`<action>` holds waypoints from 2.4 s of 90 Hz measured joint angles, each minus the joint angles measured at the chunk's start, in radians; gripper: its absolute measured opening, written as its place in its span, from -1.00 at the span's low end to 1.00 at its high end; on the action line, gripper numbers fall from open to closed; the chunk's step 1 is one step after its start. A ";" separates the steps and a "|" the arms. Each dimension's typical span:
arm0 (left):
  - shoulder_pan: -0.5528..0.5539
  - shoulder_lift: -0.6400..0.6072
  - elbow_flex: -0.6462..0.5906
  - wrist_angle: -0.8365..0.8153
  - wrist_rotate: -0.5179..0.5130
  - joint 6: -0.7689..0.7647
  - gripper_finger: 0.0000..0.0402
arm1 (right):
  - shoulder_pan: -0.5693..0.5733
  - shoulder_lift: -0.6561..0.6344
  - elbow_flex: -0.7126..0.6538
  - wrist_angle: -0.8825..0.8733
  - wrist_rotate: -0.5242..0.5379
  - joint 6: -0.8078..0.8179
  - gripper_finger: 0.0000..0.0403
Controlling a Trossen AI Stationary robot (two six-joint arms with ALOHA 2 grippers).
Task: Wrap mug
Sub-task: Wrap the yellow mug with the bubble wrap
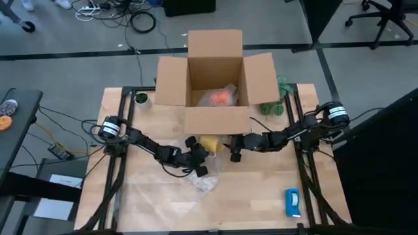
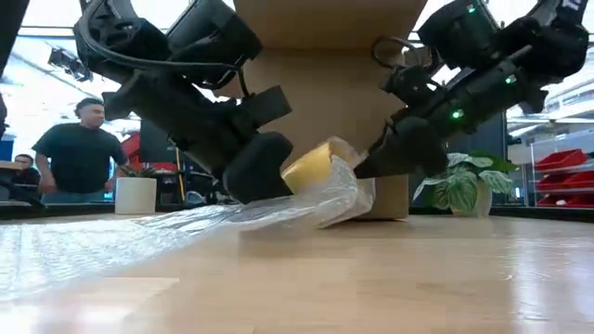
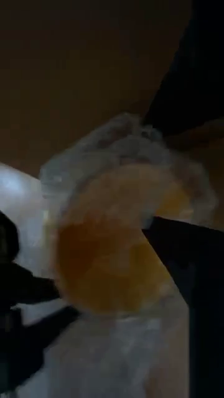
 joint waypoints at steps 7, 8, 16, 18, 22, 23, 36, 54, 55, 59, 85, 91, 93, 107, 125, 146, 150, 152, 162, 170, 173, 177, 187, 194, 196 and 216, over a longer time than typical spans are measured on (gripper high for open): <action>0.004 0.000 -0.001 0.000 0.000 0.001 -0.93 | -0.008 0.039 0.018 0.040 0.009 0.000 0.03; 0.004 0.000 -0.001 0.001 -0.001 0.003 -0.93 | -0.009 0.046 0.021 0.045 0.009 -0.001 0.03; 0.007 0.000 -0.001 0.000 -0.001 0.023 -0.93 | -0.014 0.101 0.049 0.077 0.006 -0.001 0.02; 0.007 0.000 -0.001 0.000 0.000 0.025 -0.93 | -0.016 0.117 0.059 0.083 0.009 0.000 0.01; 0.007 0.000 -0.001 0.000 0.000 0.027 -0.93 | -0.017 0.146 0.076 0.099 0.029 0.007 0.00; 0.008 0.000 -0.001 0.001 0.000 0.027 -0.93 | -0.017 0.153 0.079 0.104 0.037 0.012 -0.01; 0.009 0.000 -0.001 -0.003 0.001 0.052 -0.93 | -0.014 0.228 0.113 0.188 0.088 0.078 -0.14; 0.004 -0.003 -0.001 -0.007 -0.002 0.071 -0.93 | 0.014 0.249 0.122 0.183 0.195 0.062 -0.72; 0.001 -0.007 -0.001 -0.010 -0.003 0.071 -0.93 | 0.015 0.249 0.122 0.183 0.196 0.059 -0.77; -0.007 -0.024 -0.003 -0.027 0.006 0.066 -0.93 | 0.020 0.249 0.122 0.185 0.190 0.047 -0.89; -0.186 -0.233 -0.003 -0.184 0.023 -0.063 -0.99 | 0.139 0.233 0.144 0.205 0.430 -0.182 -0.98; -0.233 -0.251 -0.003 -0.191 0.025 -0.088 -1.00 | 0.175 0.227 0.166 0.198 0.465 -0.266 -0.99; -0.246 -0.253 -0.002 -0.196 0.025 -0.104 -1.00 | 0.187 0.226 0.178 0.197 0.478 -0.298 -0.99; -0.278 -0.190 -0.004 -0.331 0.035 -0.250 -1.00 | 0.274 0.226 0.278 0.161 0.515 -0.543 -1.00; -0.234 -0.082 0.004 -0.396 0.212 -0.288 -1.00 | 0.363 0.225 0.363 -0.016 0.616 -0.774 -1.00; -0.256 -0.113 0.018 -0.364 0.312 -0.186 -1.00 | 0.393 0.225 0.385 -0.086 0.700 -1.118 -1.00; -0.248 -0.125 0.018 -0.374 0.324 -0.157 -1.00 | 0.396 0.225 0.385 -0.099 0.674 -1.180 -1.00; -0.241 -0.135 0.018 -0.379 0.331 -0.147 -1.00 | 0.397 0.225 0.385 -0.106 0.657 -1.198 -1.00; -0.192 -0.176 0.016 -0.392 0.400 -0.118 -1.00 | 0.394 0.225 0.384 -0.135 0.631 -1.298 -1.00; -0.168 -0.202 0.016 -0.395 0.416 -0.107 -1.00 | 0.383 0.225 0.380 -0.158 0.646 -1.341 -1.00; -0.160 -0.211 0.016 -0.402 0.416 -0.103 -1.00 | 0.380 0.225 0.380 -0.155 0.645 -1.340 -1.00; -0.153 -0.223 0.016 -0.411 0.414 -0.092 -1.00 | 0.377 0.224 0.381 -0.149 0.643 -1.337 -1.00; -0.132 -0.252 0.016 -0.414 0.409 -0.071 -1.00 | 0.367 0.235 0.382 -0.161 0.634 -1.286 -1.00; -0.119 -0.269 0.017 -0.401 0.420 -0.055 -1.00 | 0.350 0.238 0.382 -0.220 0.626 -1.216 -1.00; -0.116 -0.274 0.017 -0.400 0.430 -0.053 -1.00 | 0.347 0.241 0.382 -0.227 0.626 -1.199 -1.00; -0.096 -0.354 0.022 -0.371 0.569 -0.005 -1.00 | 0.340 0.280 0.384 -0.228 0.569 -1.159 -0.99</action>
